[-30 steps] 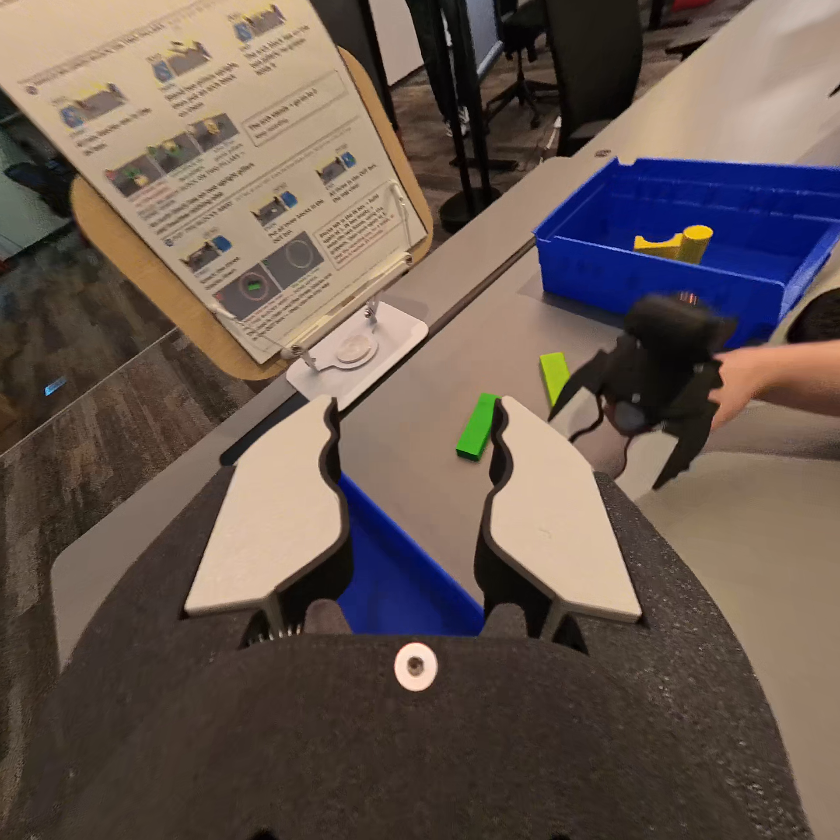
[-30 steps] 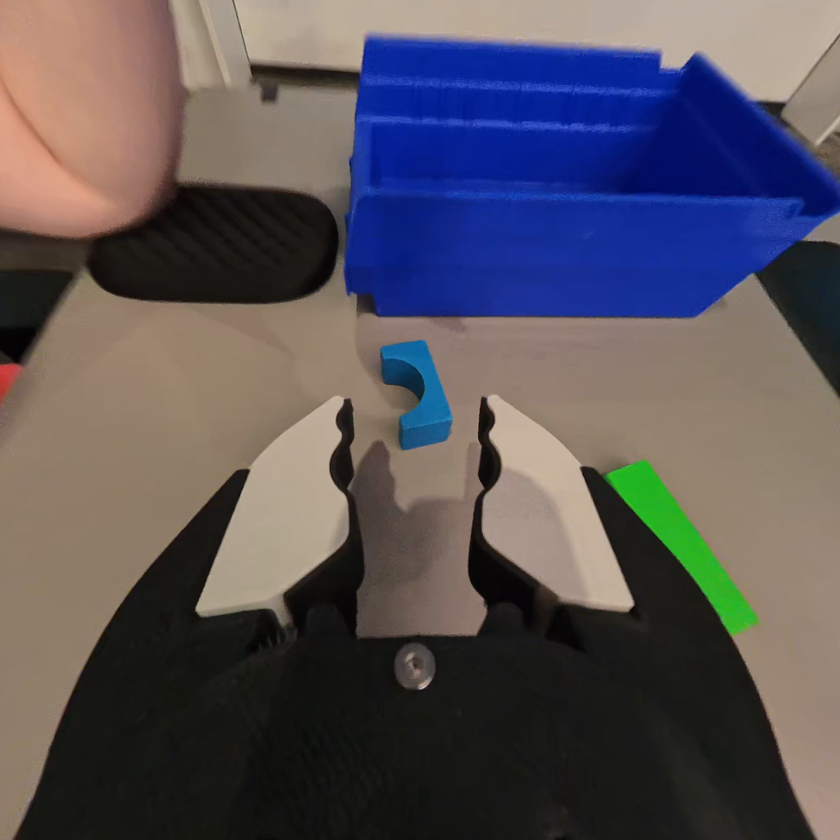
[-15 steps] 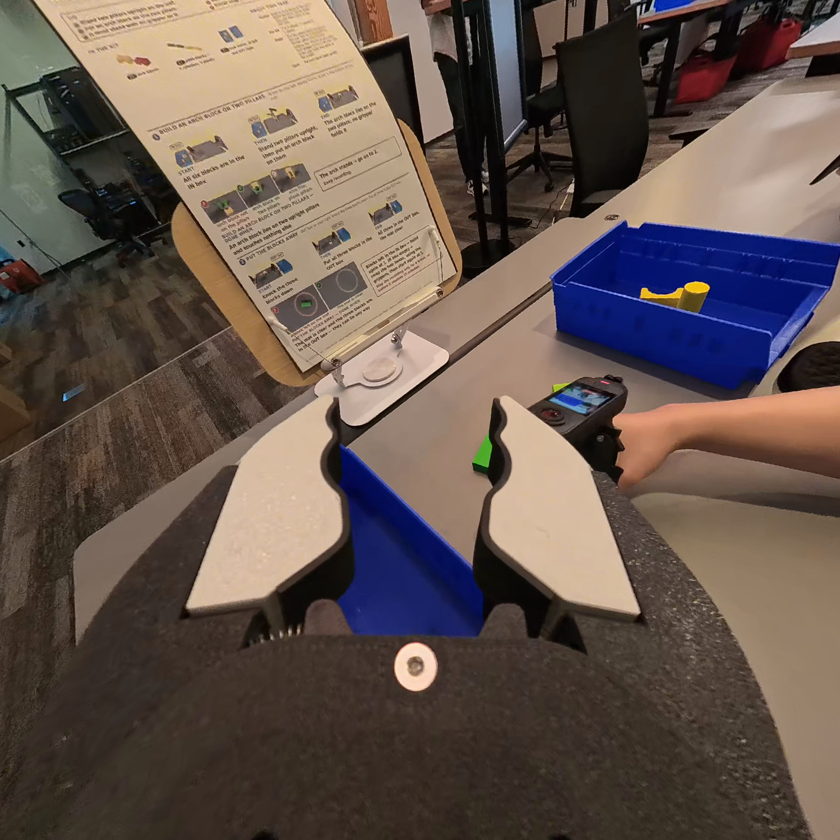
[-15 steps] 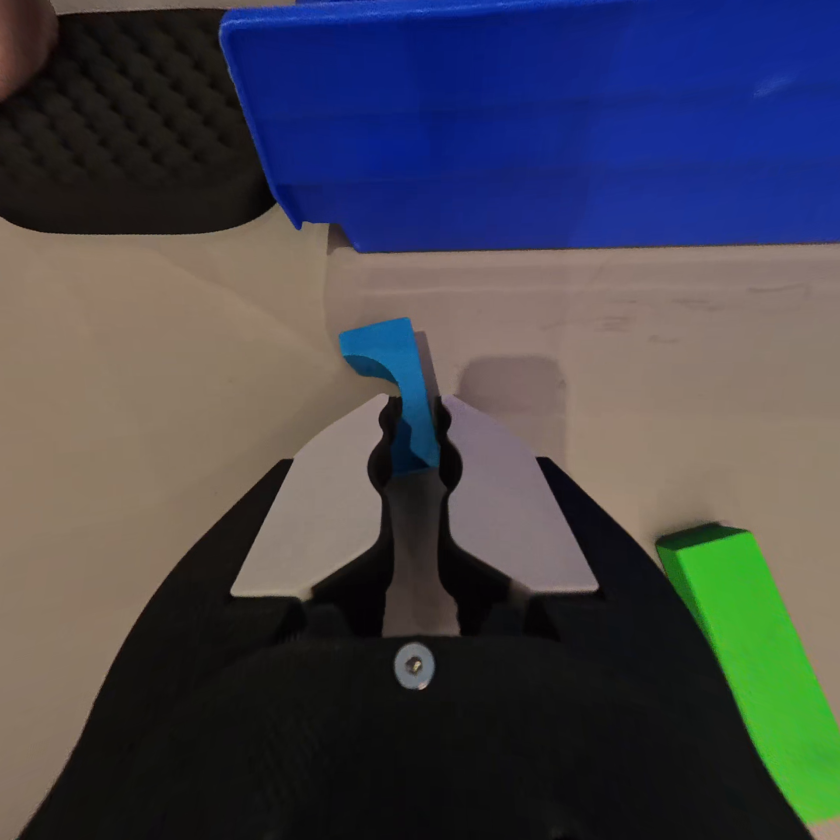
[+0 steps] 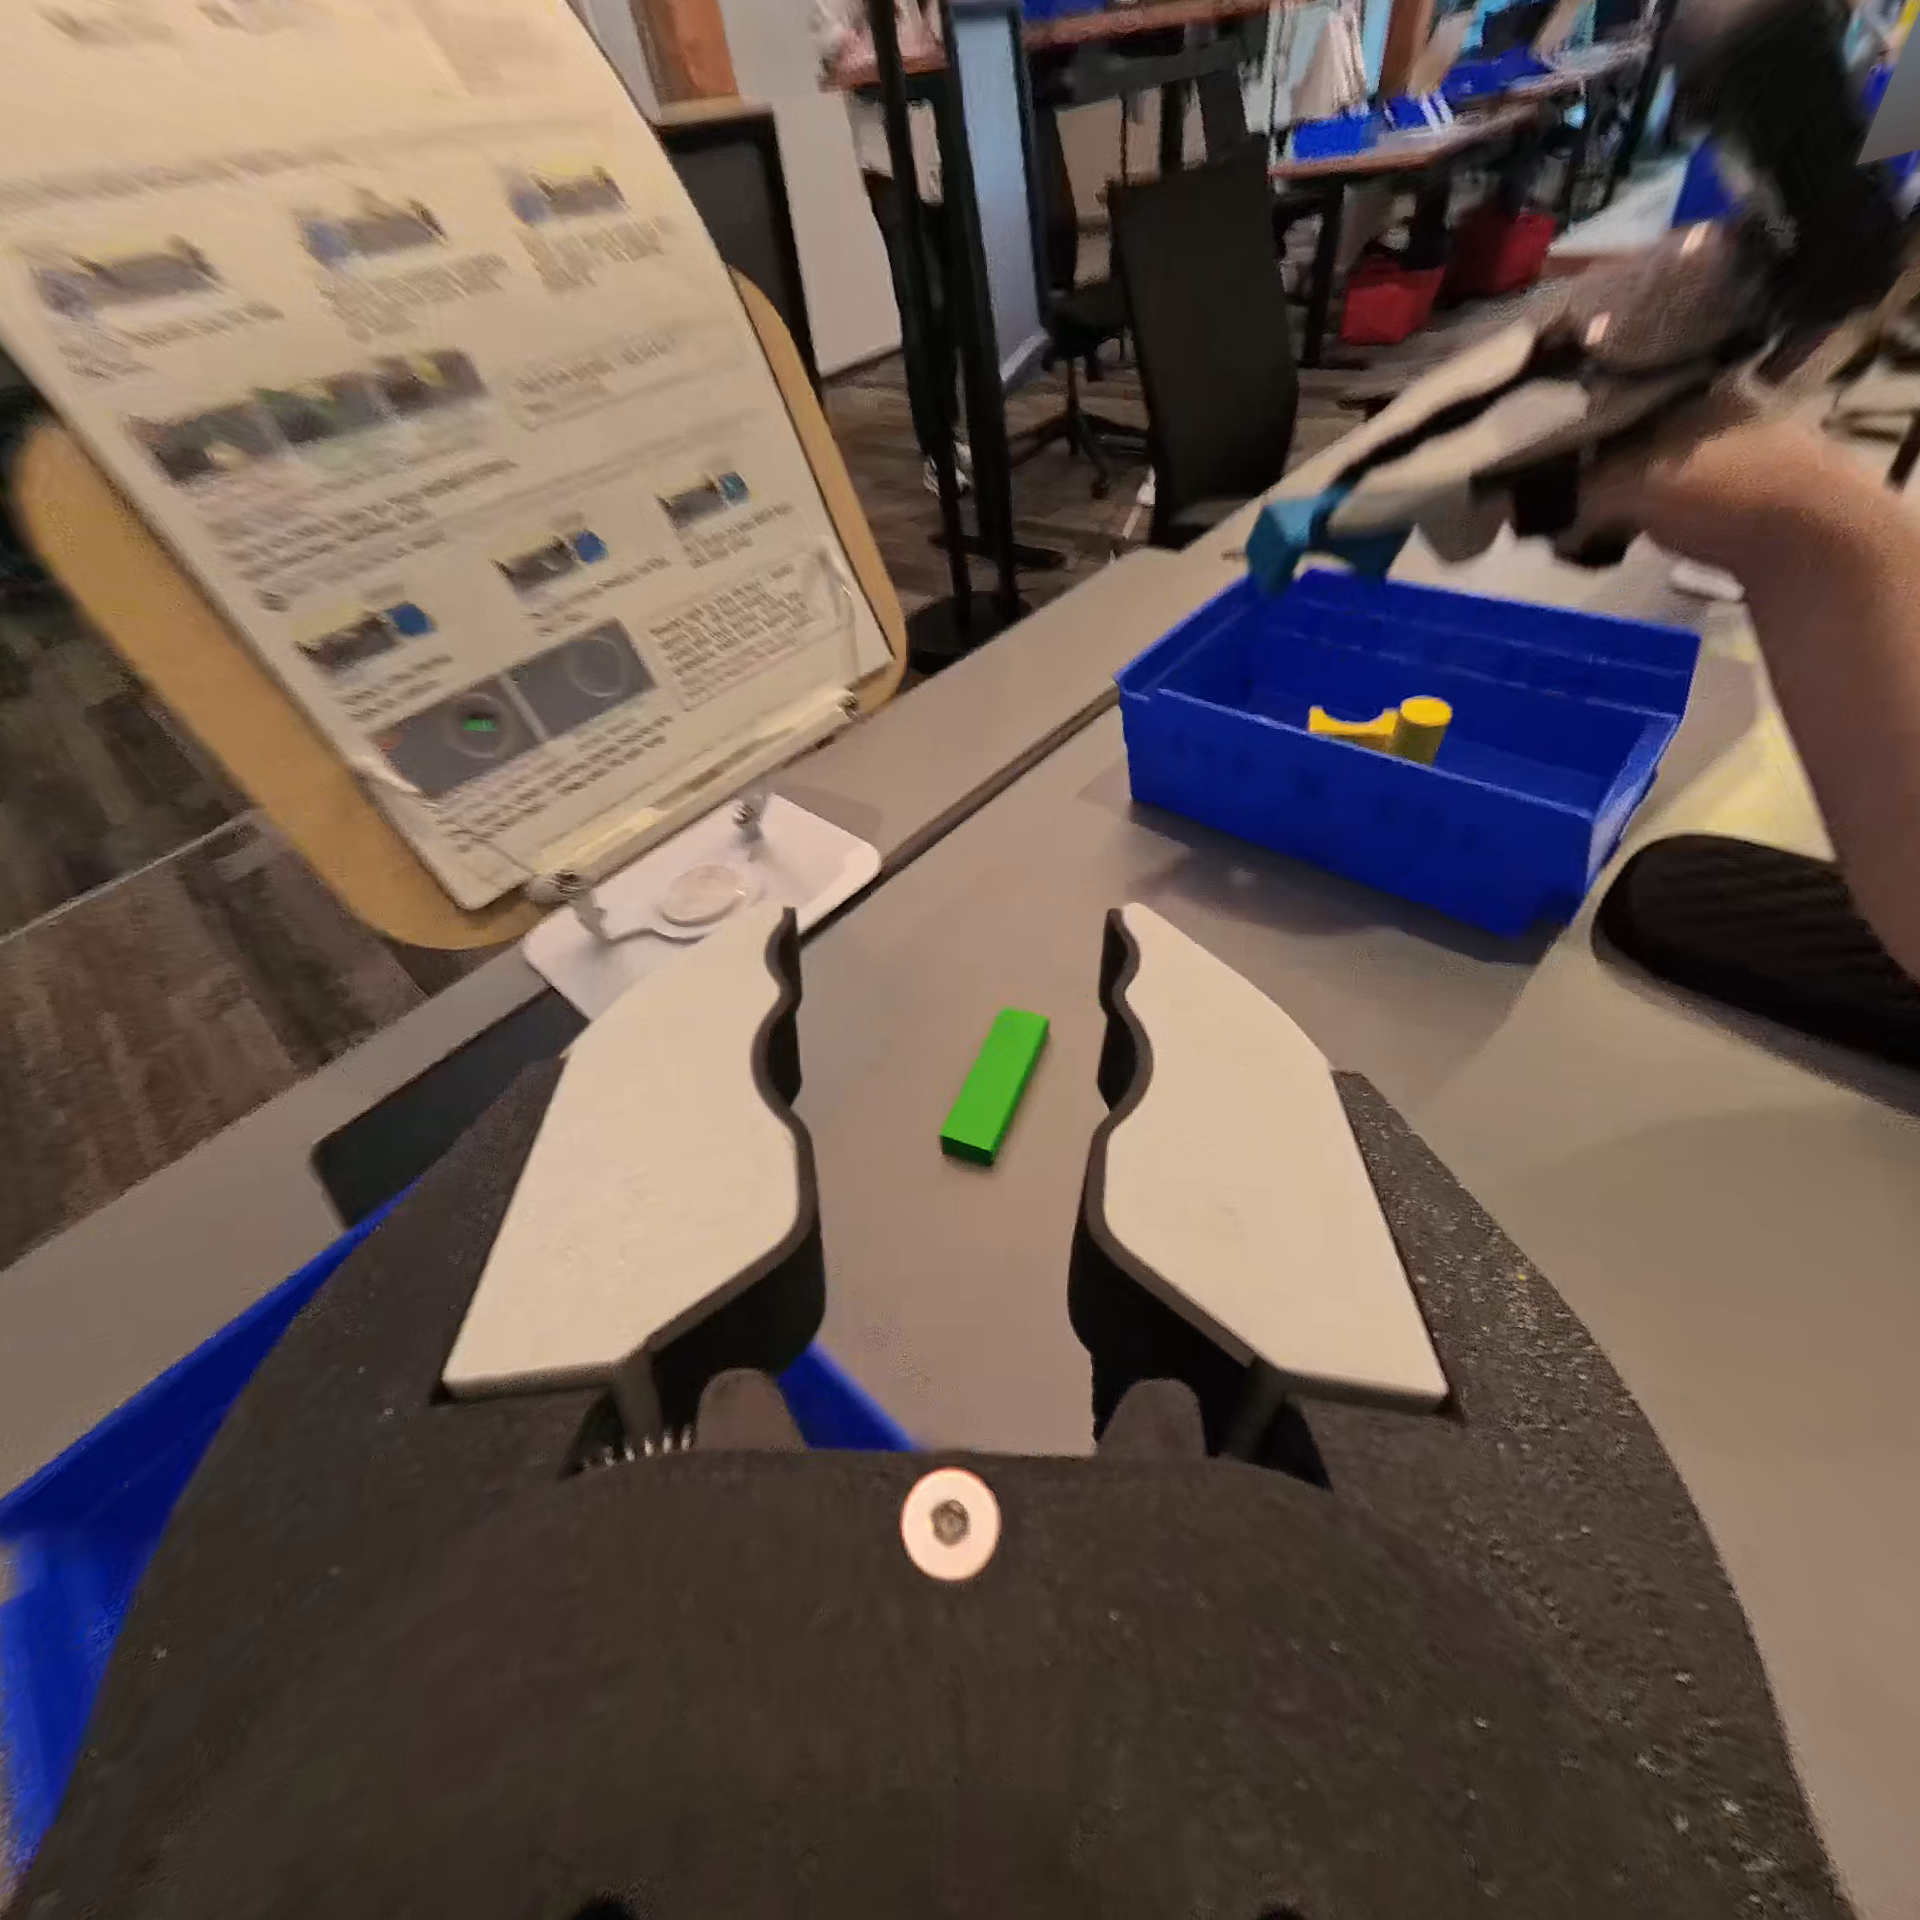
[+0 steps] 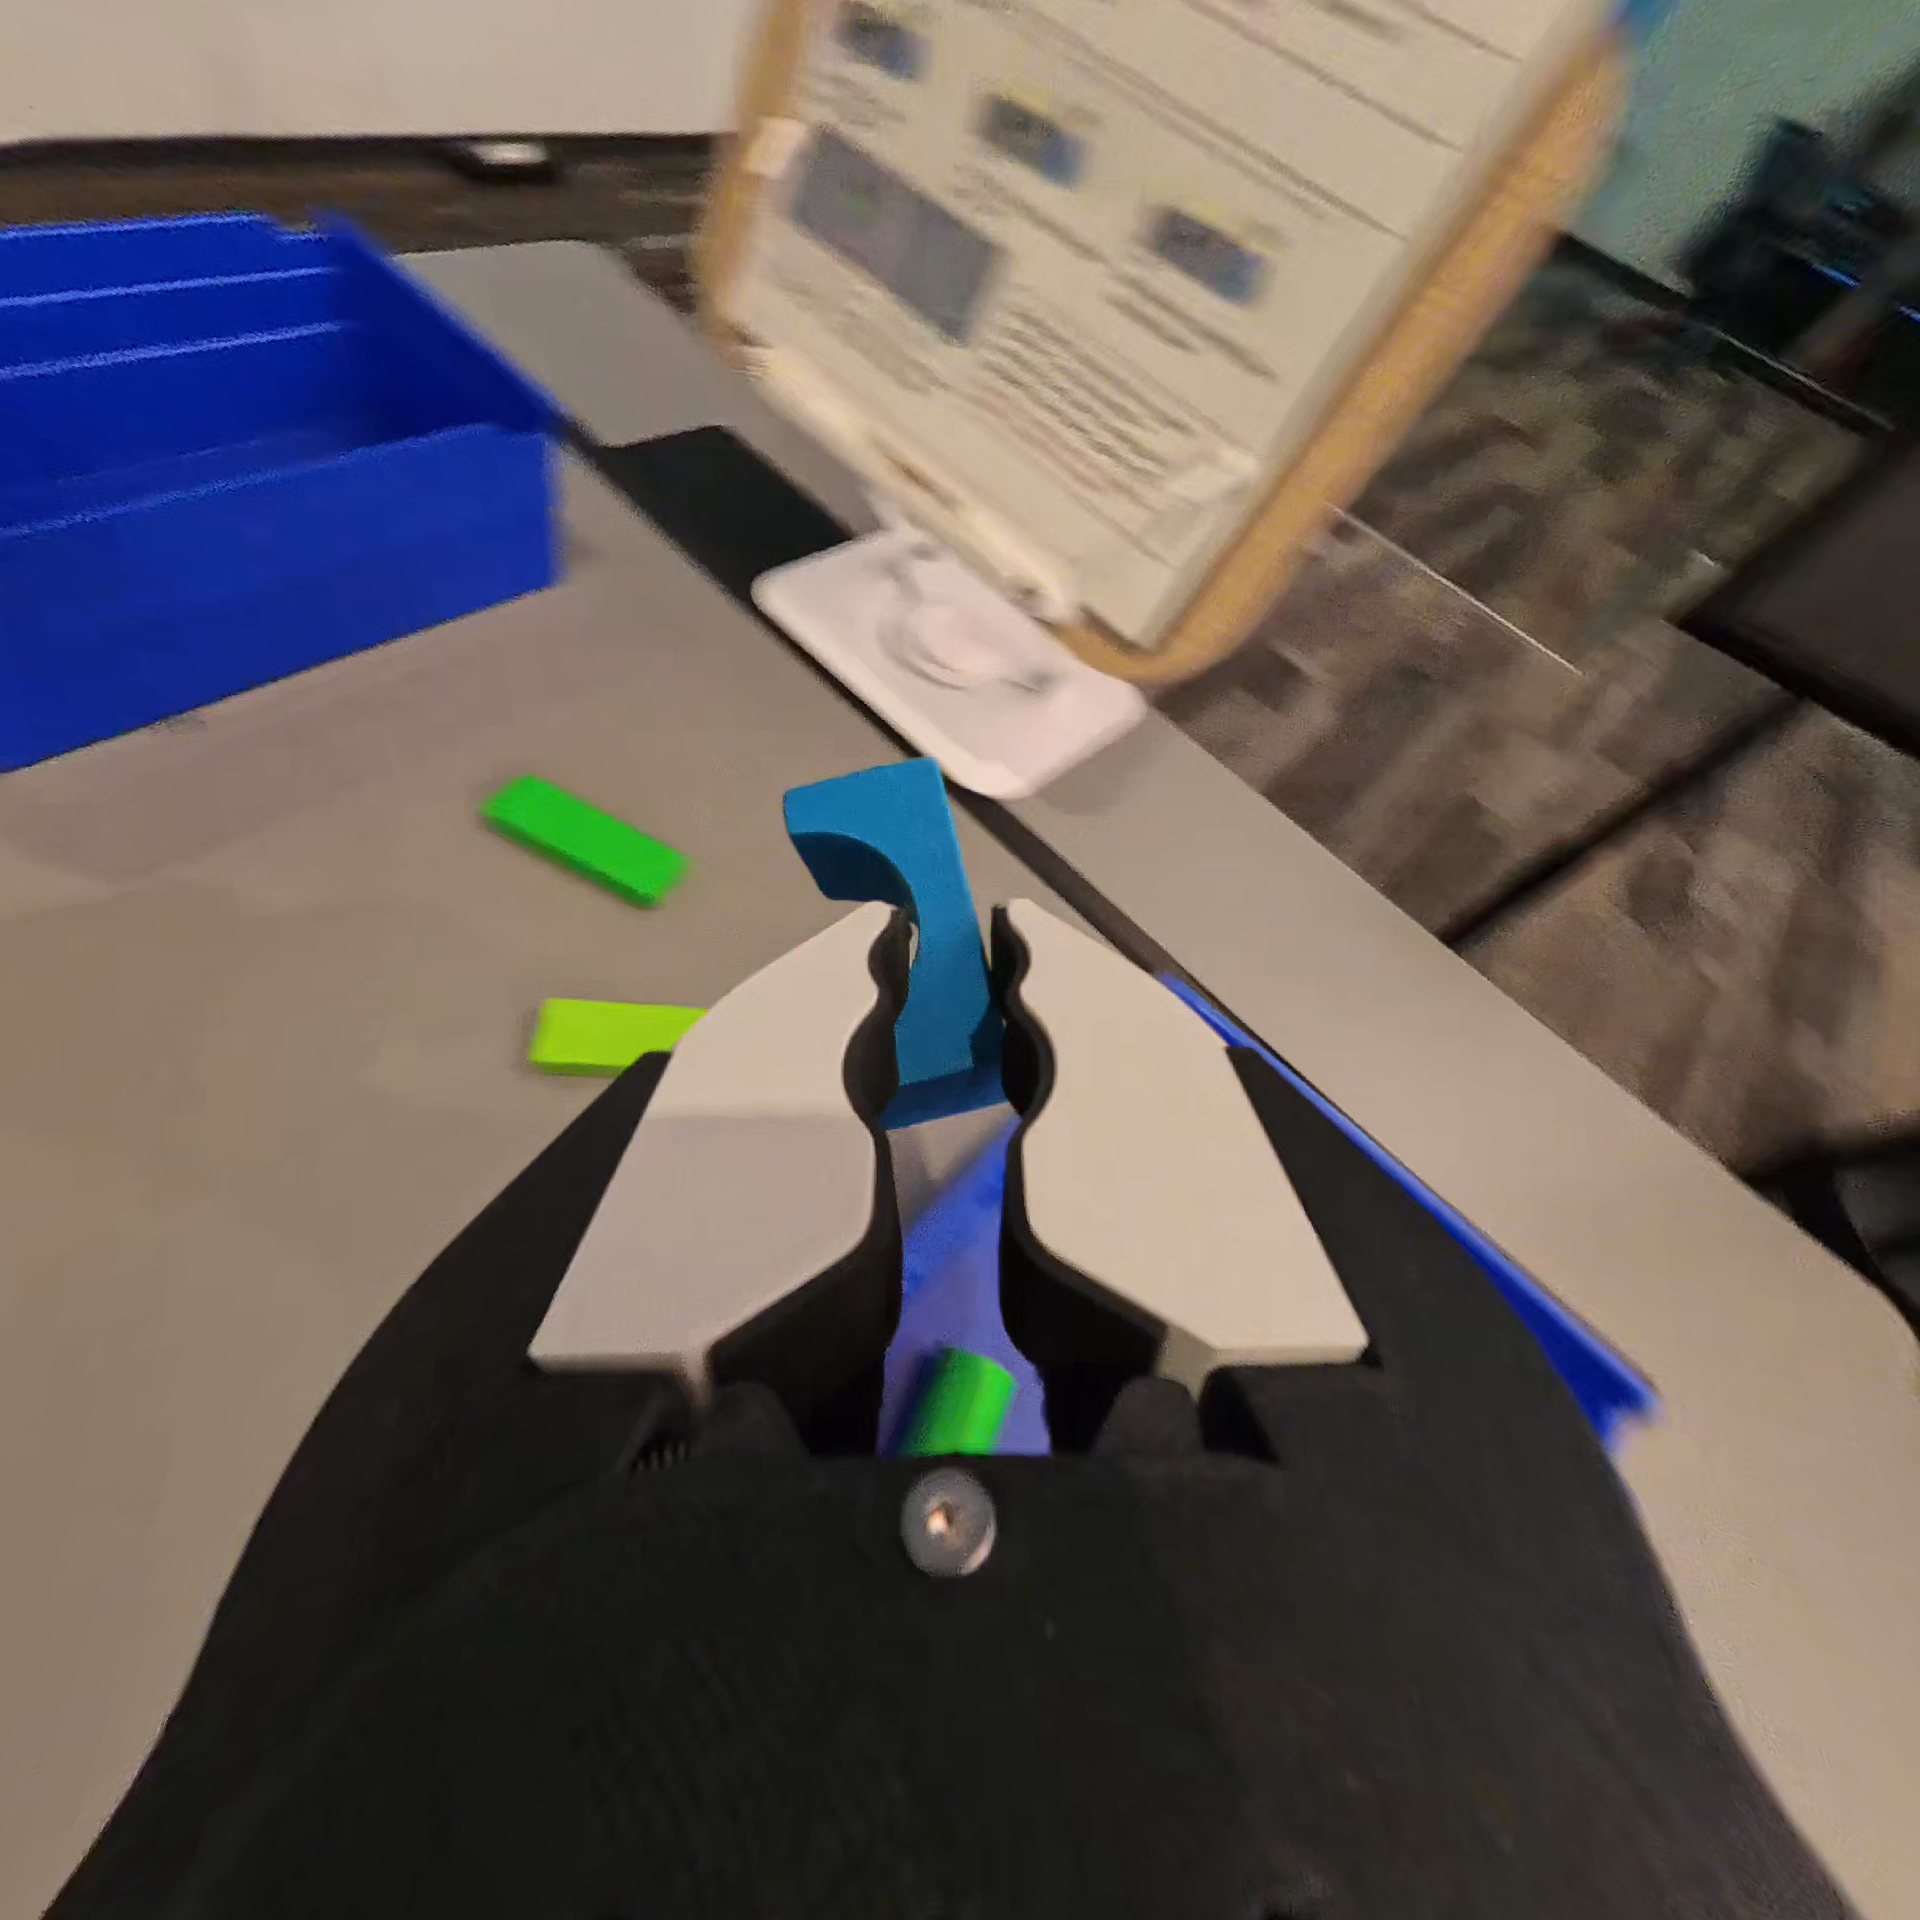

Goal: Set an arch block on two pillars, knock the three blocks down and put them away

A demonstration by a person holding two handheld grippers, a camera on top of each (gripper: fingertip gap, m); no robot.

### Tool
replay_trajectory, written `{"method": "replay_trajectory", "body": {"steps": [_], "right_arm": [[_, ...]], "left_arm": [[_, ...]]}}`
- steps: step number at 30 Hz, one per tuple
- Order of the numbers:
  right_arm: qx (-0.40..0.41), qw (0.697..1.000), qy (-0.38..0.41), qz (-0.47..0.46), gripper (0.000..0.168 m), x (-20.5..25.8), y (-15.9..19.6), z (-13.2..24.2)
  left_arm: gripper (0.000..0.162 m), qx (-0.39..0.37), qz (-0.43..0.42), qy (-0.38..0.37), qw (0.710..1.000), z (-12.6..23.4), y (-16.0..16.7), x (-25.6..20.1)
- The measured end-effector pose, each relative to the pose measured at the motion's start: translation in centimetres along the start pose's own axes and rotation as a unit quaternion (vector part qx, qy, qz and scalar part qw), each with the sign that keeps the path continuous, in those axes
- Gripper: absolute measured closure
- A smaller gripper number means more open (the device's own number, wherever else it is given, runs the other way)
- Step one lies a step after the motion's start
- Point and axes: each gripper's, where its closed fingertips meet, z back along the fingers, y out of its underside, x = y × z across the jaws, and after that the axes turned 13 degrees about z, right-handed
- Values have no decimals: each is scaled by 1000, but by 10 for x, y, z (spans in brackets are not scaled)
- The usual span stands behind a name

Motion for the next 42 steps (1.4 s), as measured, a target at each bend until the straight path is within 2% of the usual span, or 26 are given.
{"method": "replay_trajectory", "body": {"steps": [3, 6, 8, 10, 12, 14, 17, 20, 24, 26, 28, 30, 33, 35, 39, 42], "right_arm": [[61, 994, 52, -79, 152, -47, 59, 21], [129, 983, 50, -122, 152, -57, 116, 23], [166, 975, 51, -139, 152, -62, 146, 21], [196, 965, 60, -164, 152, -69, 171, 19], [227, 954, 72, -180, 152, -73, 192, 18], [275, 941, 69, -186, 151, -71, 213, 20], [313, 930, 68, -179, 149, -70, 230, 23], [286, 936, 72, -190, 148, -73, 224, 25], [244, 947, 73, -194, 148, -75, 206, 25], [244, 949, 73, -186, 149, -75, 204, 24], [248, 950, 72, -177, 149, -75, 203, 20], [252, 951, 67, -168, 149, -73, 202, 16], [256, 953, 61, -152, 149, -69, 198, 12], [253, 955, 70, -139, 150, -70, 193, 11], [217, 964, 101, -116, 150, -77, 166, 11], [154, 977, 107, -98, 150, -74, 128, 8]], "left_arm": [[113, 84, -24, -6, 996, -66, 48, -9], [129, 171, -60, -15, 983, -119, 109, -13], [125, 196, -63, -22, 978, -144, 136, -14], [107, 215, -79, -52, 972, -163, 155, -4], [98, 241, -102, -101, 960, -177, 172, 16], [96, 271, -122, -136, 945, -186, 189, 30], [98, 305, -93, -168, 933, -193, 214, 37], [97, 296, -97, -203, 928, -198, 216, 46], [97, 286, -53, -188, 938, -205, 219, 47], [114, 296, -6, -154, 943, -208, 224, 40], [123, 301, 41, -138, 943, -209, 227, 36], [122, 302, 66, -121, 943, -209, 229, 29], [130, 314, 96, -57, 943, -207, 233, 4], [131, 330, 85, -14, 940, -204, 235, -15], [131, 351, 53, -3, 935, -197, 234, -25], [131, 313, 43, 6, 949, -186, 207, -30]]}}
